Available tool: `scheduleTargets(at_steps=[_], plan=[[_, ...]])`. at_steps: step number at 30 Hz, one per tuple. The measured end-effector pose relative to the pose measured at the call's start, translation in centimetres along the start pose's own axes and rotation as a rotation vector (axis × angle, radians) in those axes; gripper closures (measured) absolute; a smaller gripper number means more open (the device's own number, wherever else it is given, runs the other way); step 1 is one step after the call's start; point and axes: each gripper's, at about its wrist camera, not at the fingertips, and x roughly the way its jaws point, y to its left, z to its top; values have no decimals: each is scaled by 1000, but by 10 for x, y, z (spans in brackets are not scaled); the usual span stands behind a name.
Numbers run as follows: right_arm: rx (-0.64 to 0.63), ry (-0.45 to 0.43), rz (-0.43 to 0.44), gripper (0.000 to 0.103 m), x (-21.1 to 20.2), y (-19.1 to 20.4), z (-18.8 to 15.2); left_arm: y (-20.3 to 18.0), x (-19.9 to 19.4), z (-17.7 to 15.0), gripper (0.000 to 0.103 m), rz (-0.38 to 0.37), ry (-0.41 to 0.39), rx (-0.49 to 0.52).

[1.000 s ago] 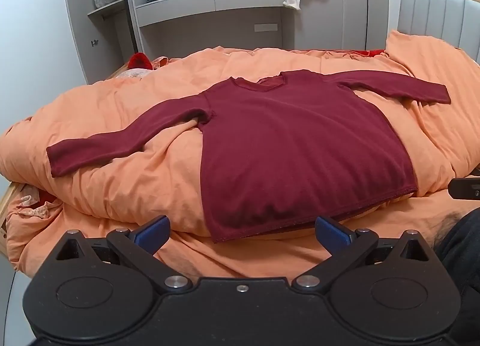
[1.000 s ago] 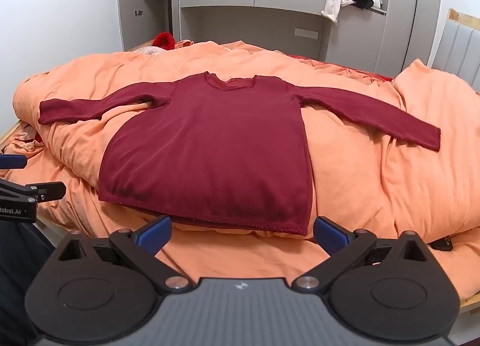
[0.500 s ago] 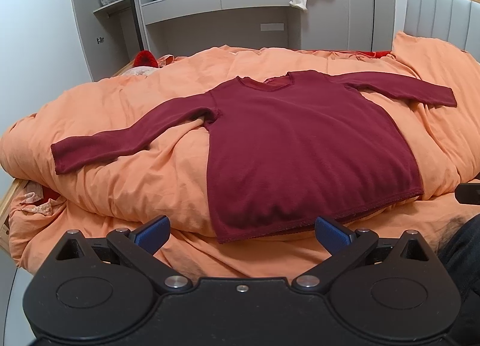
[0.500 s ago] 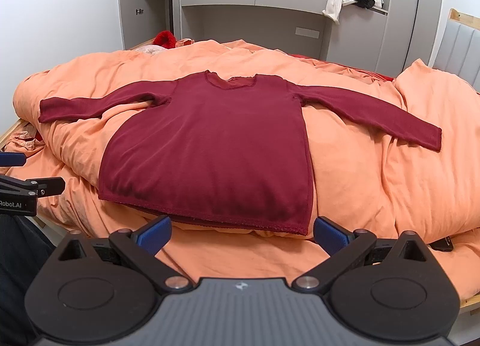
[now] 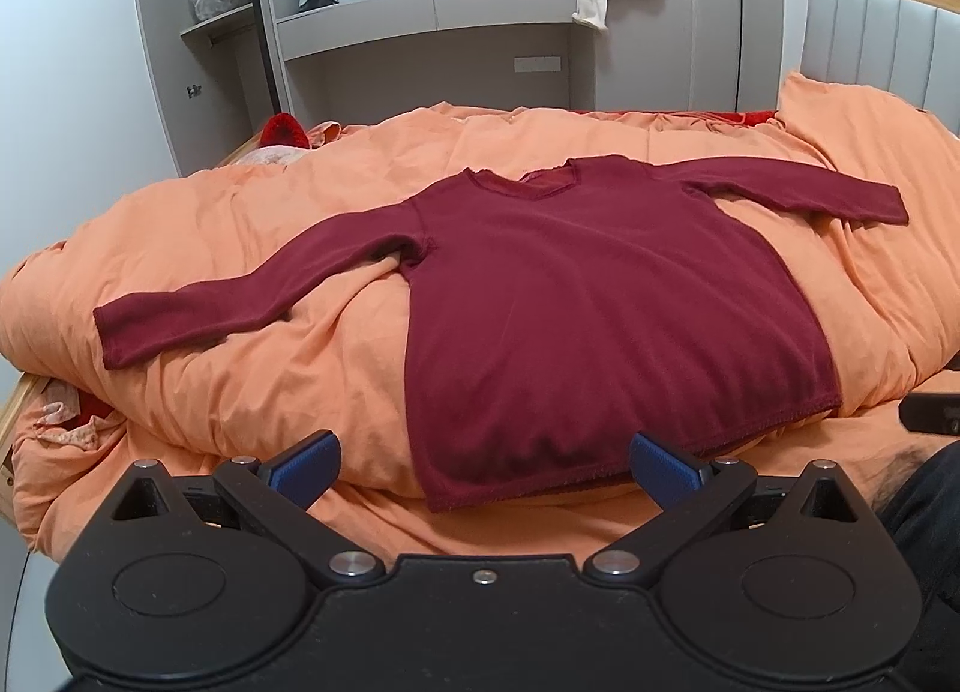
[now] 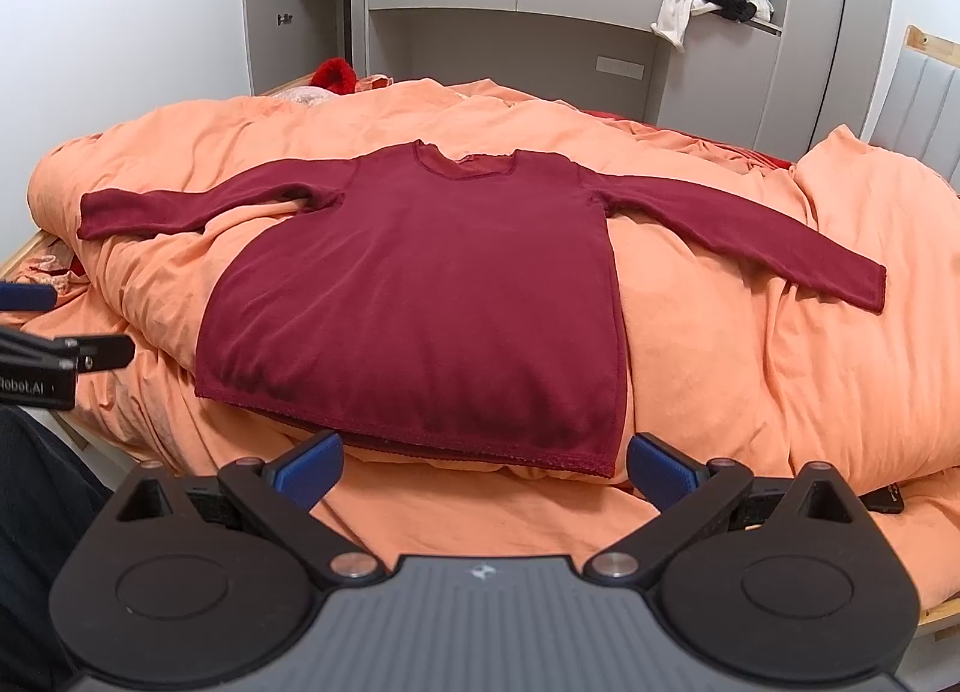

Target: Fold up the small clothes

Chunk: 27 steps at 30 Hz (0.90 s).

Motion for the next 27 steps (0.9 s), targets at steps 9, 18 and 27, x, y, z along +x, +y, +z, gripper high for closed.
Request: scheduleTargets(at_steps=[9, 18, 27], plan=[[21, -19, -4, 1, 6, -8, 4, -5, 15, 7, 0, -16, 14, 8], [54, -23, -5, 1, 28, -25, 16, -6, 43, 22, 0, -20, 38, 5], [92, -7, -8, 1, 50, -43, 21, -14, 72, 36, 0, -25, 64, 22]])
